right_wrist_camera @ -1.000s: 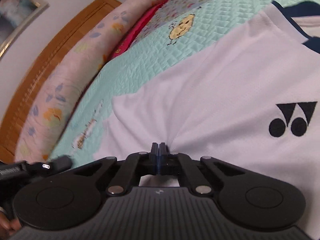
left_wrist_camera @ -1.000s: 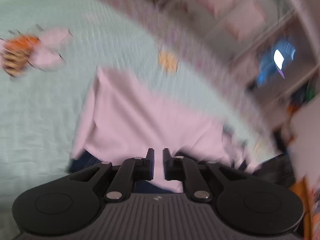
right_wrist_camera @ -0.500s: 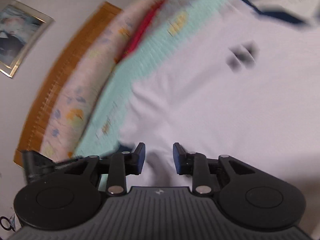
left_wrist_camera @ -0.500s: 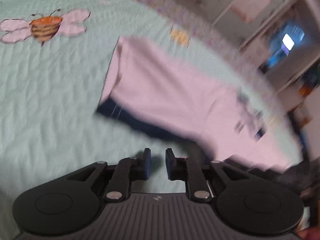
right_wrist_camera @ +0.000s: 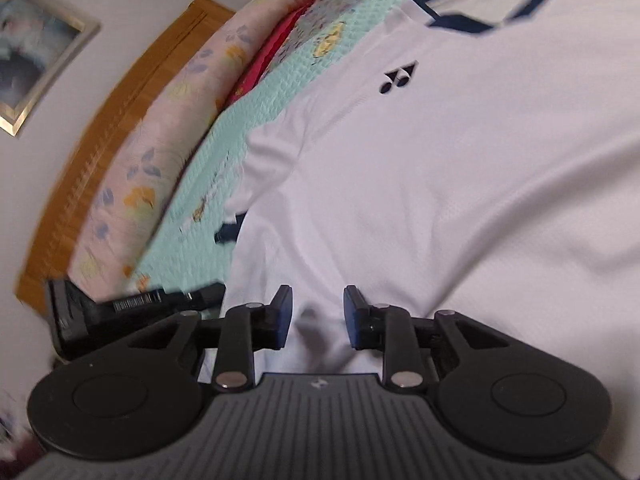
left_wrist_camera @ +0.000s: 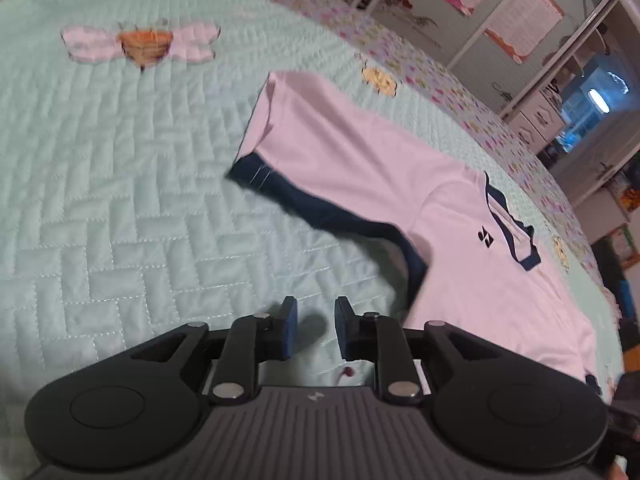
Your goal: Fold clothes
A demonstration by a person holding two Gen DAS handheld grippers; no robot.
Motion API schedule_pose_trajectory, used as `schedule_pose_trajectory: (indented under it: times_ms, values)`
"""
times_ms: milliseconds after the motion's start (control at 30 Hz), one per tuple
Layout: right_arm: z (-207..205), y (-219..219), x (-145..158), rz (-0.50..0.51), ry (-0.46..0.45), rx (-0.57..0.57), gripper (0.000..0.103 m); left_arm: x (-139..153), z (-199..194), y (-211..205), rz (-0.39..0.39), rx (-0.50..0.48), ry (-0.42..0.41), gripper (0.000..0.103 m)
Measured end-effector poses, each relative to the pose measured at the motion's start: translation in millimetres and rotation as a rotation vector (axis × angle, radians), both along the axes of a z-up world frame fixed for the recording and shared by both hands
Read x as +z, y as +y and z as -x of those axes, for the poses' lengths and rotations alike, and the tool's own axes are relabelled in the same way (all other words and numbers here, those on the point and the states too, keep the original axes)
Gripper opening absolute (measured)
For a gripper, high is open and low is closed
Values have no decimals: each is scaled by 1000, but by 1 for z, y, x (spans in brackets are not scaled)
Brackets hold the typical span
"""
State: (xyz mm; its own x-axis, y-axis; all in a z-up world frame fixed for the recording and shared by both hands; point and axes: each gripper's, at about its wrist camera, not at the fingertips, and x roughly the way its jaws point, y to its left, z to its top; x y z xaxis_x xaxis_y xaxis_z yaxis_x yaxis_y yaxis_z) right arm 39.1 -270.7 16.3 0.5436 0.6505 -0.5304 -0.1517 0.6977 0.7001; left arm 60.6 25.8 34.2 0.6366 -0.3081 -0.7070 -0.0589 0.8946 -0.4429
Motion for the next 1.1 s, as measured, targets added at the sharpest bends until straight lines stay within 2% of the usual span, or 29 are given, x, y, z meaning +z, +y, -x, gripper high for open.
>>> schedule_pose_trajectory:
  times_ms: [67, 167, 233, 267, 300, 367, 467, 600, 633, 667, 733, 767, 800, 833, 867, 967, 1000, 1100]
  values:
    - [7, 6, 9, 14, -37, 40, 31, 10, 7, -13, -3, -34, -48, 27]
    - [17, 14, 11, 54, -56, 112, 31, 20, 18, -33, -74, -55, -127, 28]
    - [27, 7, 8, 48, -45, 121, 31, 25, 25, -46, -126, -62, -176, 29]
    - [34, 2, 6, 44, -35, 118, 30, 22, 25, -51, -132, -77, -169, 32]
    - [40, -4, 4, 60, -31, 106, 30, 19, 25, -56, -138, -93, -162, 33]
    - [52, -16, -2, 104, -24, 75, 23, 13, 25, -66, -149, -123, -146, 33]
    - [68, -44, -2, 84, -20, 21, 23, -1, 24, -69, -118, -125, -110, 33]
    - [91, -90, 12, 79, -93, -99, 25, -6, 30, -79, -116, -119, -117, 35]
    - [95, -103, 18, 98, -119, -131, 27, -6, 32, -83, -111, -130, -118, 37]
    - [97, -114, 18, 127, -110, -164, 32, -7, 34, -87, -106, -141, -120, 42]
    - [102, -137, 16, 191, -70, -232, 39, -8, 38, -95, -96, -163, -122, 42]
    - [105, -148, 15, 223, -50, -266, 38, -8, 40, -99, -91, -174, -124, 42]
    - [107, -160, 13, 254, -29, -300, 35, -9, 42, -103, -86, -184, -125, 42]
    - [110, -171, 12, 286, -9, -334, 7, -9, 44, -107, -81, -195, -126, 42]
    - [112, -182, 11, 318, 11, -368, 0, -10, 46, -111, -76, -206, -128, 42]
    - [138, -212, 12, 360, 63, -493, 0, -12, 52, -123, -61, -239, -131, 42]
    - [144, -214, 13, 355, 43, -497, 0, -12, 54, -127, -56, -249, -133, 42]
    - [157, -211, 19, 335, -50, -468, 25, -9, 69, -139, -84, -280, -165, 42]
